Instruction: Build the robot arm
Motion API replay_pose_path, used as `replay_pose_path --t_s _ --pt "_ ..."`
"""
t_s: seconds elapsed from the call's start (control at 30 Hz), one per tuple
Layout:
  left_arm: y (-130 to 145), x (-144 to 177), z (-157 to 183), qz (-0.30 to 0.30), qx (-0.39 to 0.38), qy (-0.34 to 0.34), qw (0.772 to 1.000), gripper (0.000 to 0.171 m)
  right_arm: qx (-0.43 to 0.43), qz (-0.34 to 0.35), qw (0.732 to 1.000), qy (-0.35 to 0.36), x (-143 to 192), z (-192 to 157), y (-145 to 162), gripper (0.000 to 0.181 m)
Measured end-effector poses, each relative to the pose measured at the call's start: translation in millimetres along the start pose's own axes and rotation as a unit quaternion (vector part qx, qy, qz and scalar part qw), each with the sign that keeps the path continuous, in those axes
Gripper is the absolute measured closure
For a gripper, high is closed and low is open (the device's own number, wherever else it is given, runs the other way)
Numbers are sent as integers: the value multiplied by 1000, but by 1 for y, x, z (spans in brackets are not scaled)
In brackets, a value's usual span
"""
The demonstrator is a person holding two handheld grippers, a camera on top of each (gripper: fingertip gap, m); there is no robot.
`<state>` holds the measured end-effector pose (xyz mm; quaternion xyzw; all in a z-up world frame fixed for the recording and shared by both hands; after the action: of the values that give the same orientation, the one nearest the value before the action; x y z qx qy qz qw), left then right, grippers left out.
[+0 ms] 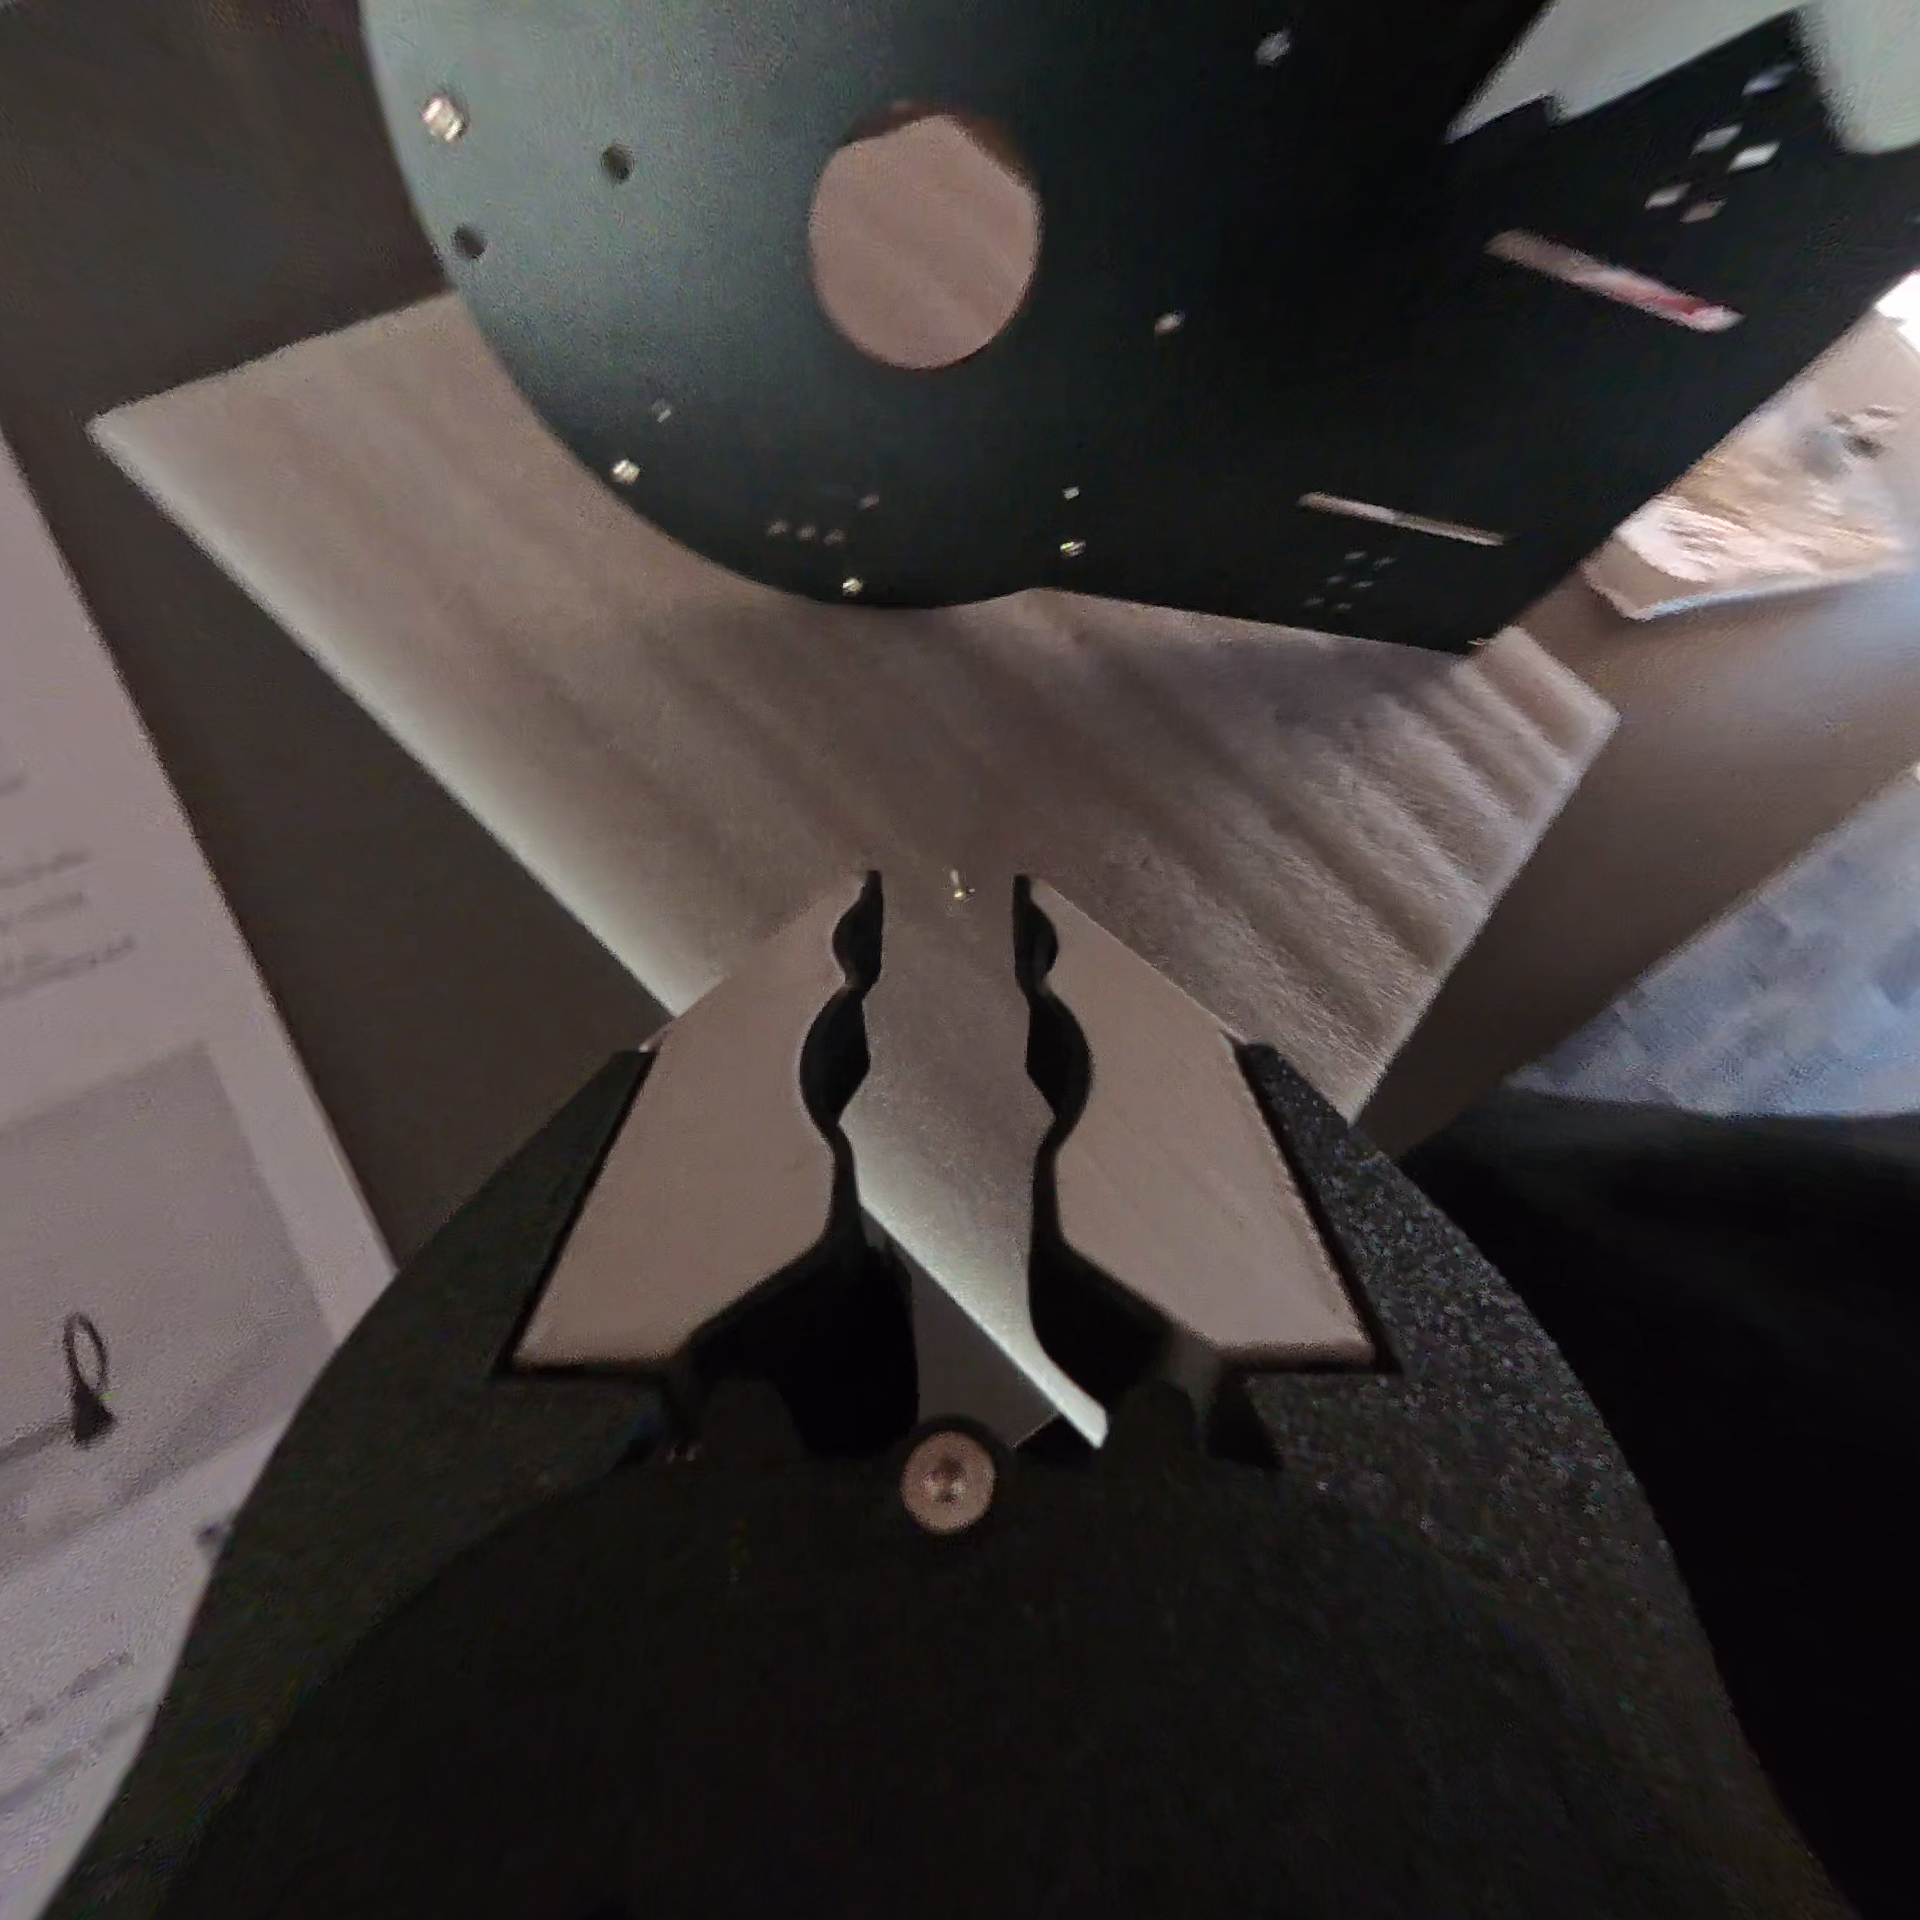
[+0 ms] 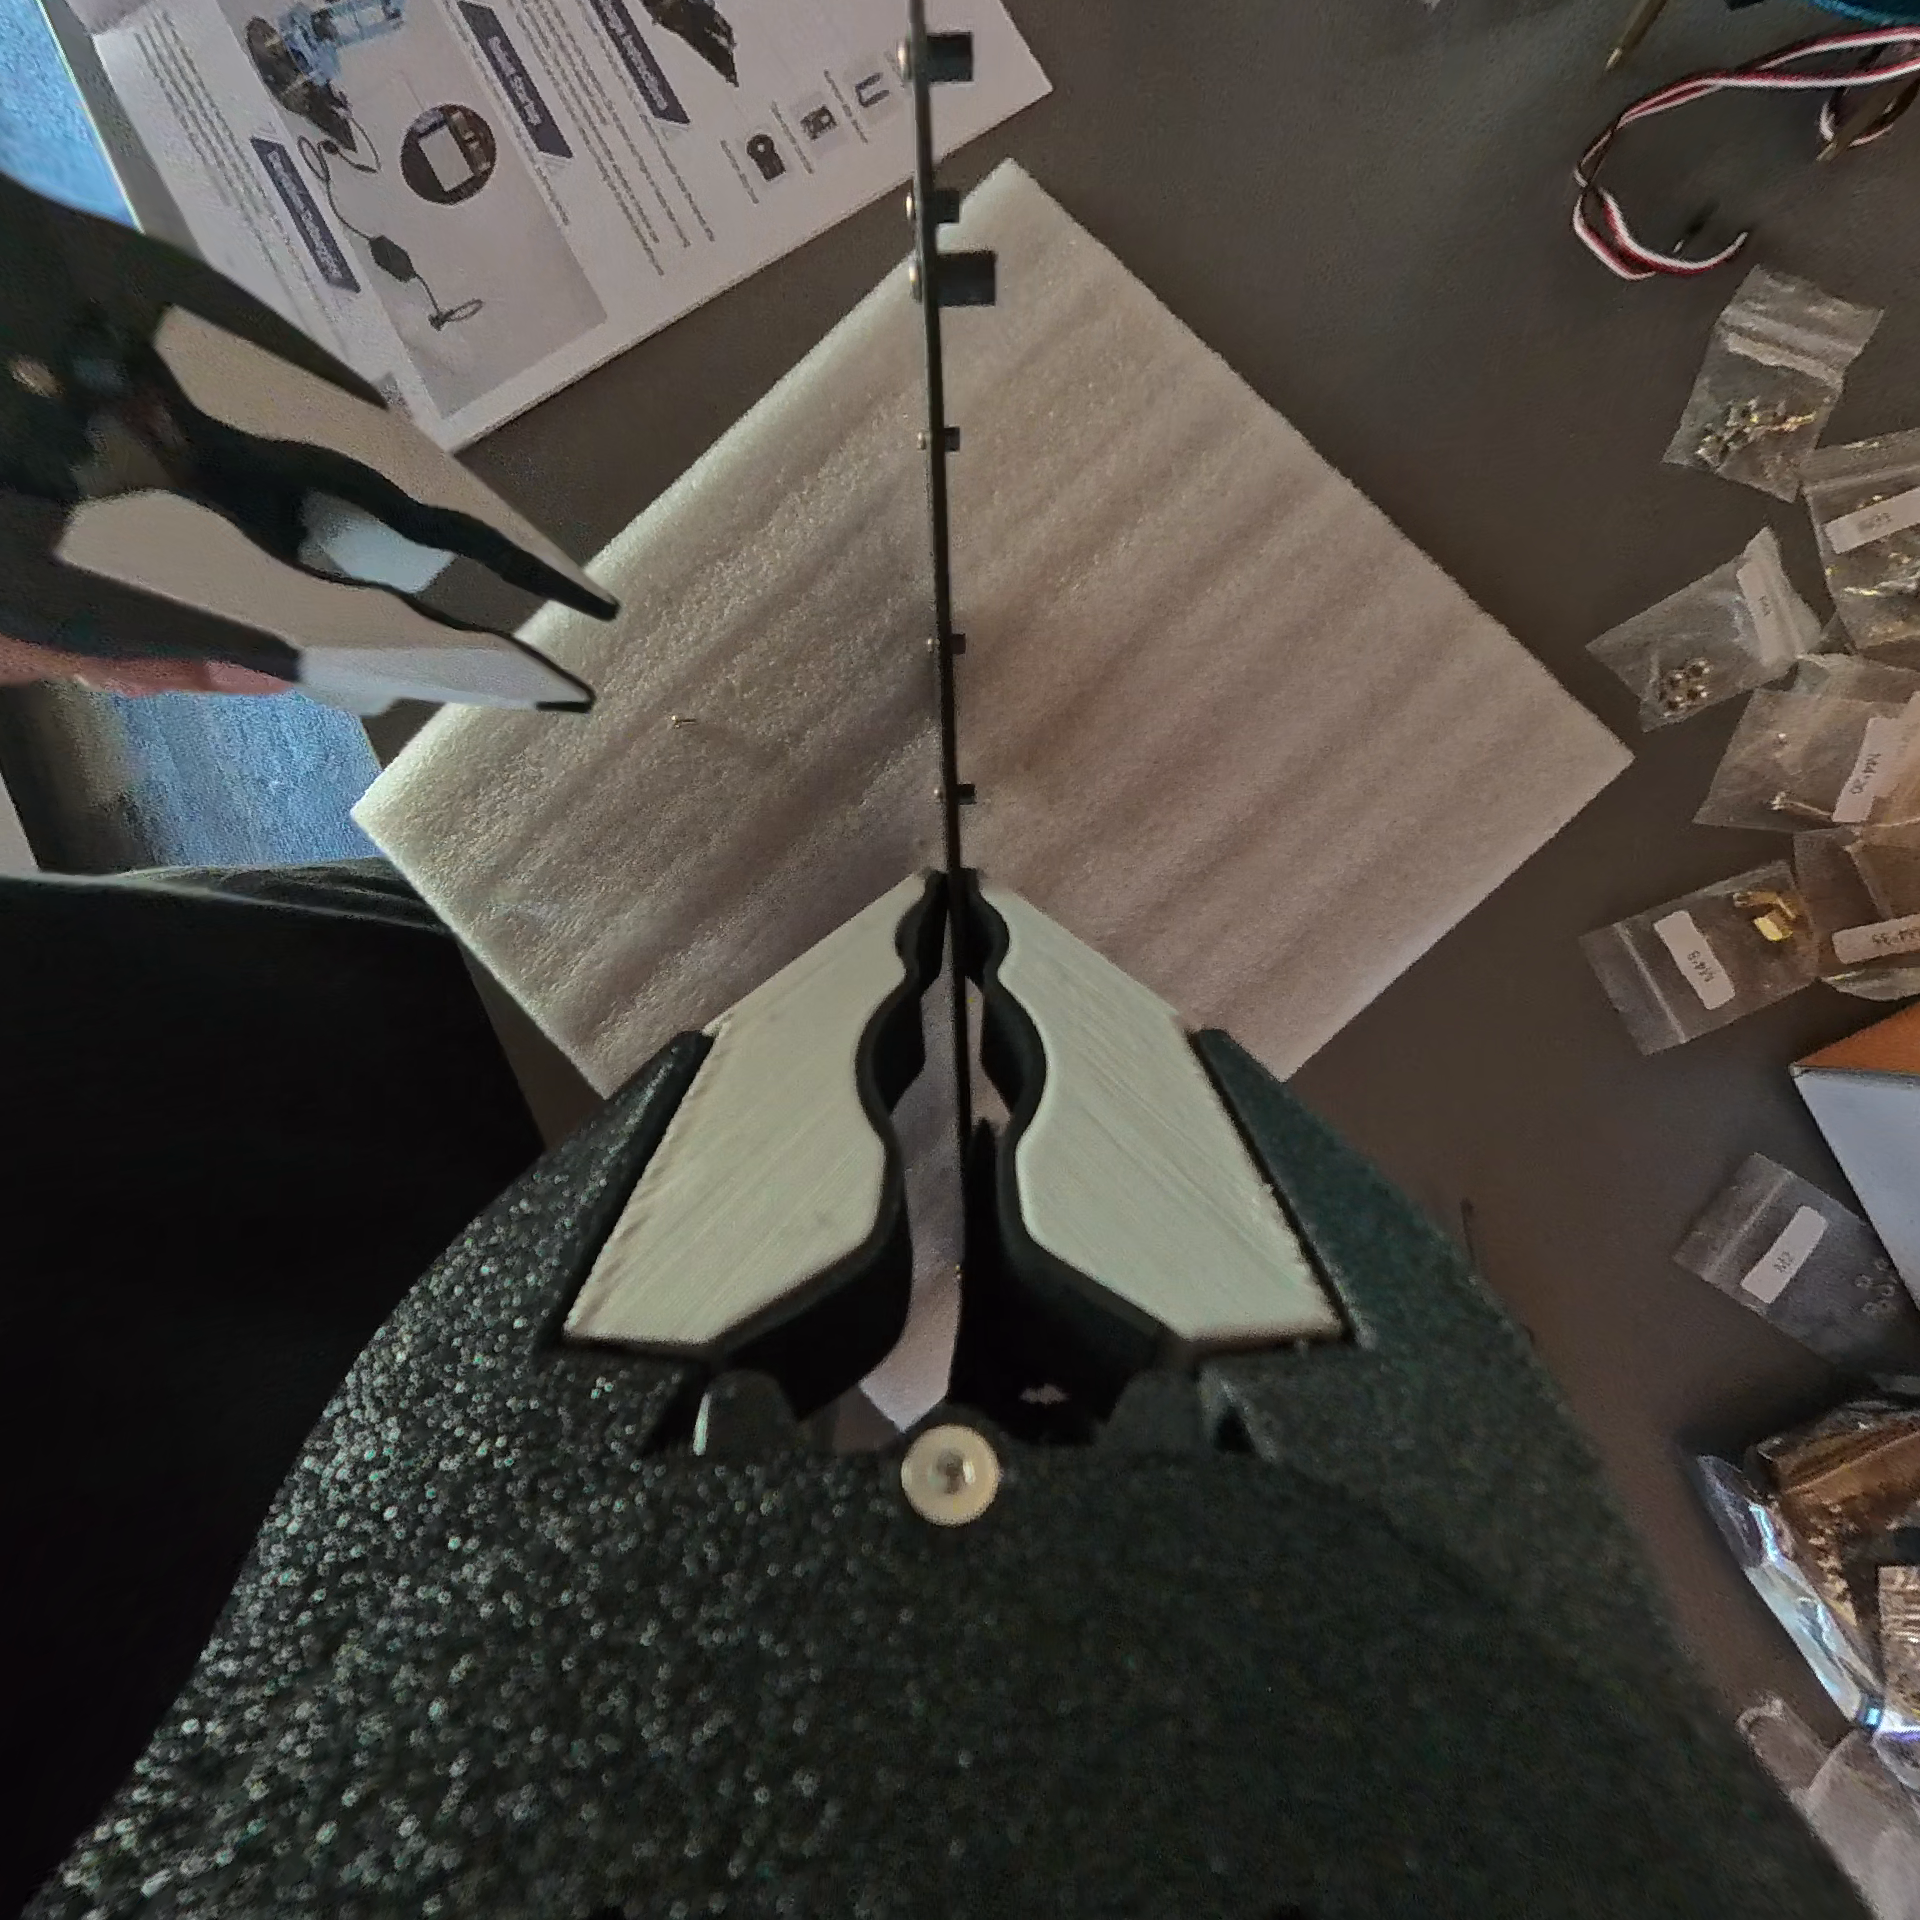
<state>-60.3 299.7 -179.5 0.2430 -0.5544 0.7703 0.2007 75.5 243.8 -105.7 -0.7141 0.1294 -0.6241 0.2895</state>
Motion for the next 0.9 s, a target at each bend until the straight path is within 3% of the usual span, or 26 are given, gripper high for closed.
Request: replay_pose_path --t_s 0.1,0.23,0.57,0.9 --pt "11 -13 -2 1 16 -63 998 153 5 3 1000 -9 0 -1 0 179" --pt "16 -24 3 -10 4 -88 996 155 3 13 1000 -10 0 4 0 179" --pt "19 -33 5 -26 -38 -116 992 168 30 15 999 -25 0 -3 0 179" --pt "9 -28 11 -23 -51 -118 991 169 37 20 999 -34 0 -8 1 178"
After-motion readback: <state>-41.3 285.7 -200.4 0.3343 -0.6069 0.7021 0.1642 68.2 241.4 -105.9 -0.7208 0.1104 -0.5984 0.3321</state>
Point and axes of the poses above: each gripper's, where its closed fingertips meet, x back along the fingers, y out of its underside, z = x × y across the jaws, the point moved 2 cm from there along x, back along the fingers, and after that the axes turned 2 degrees about x, right-handed, at the moved point
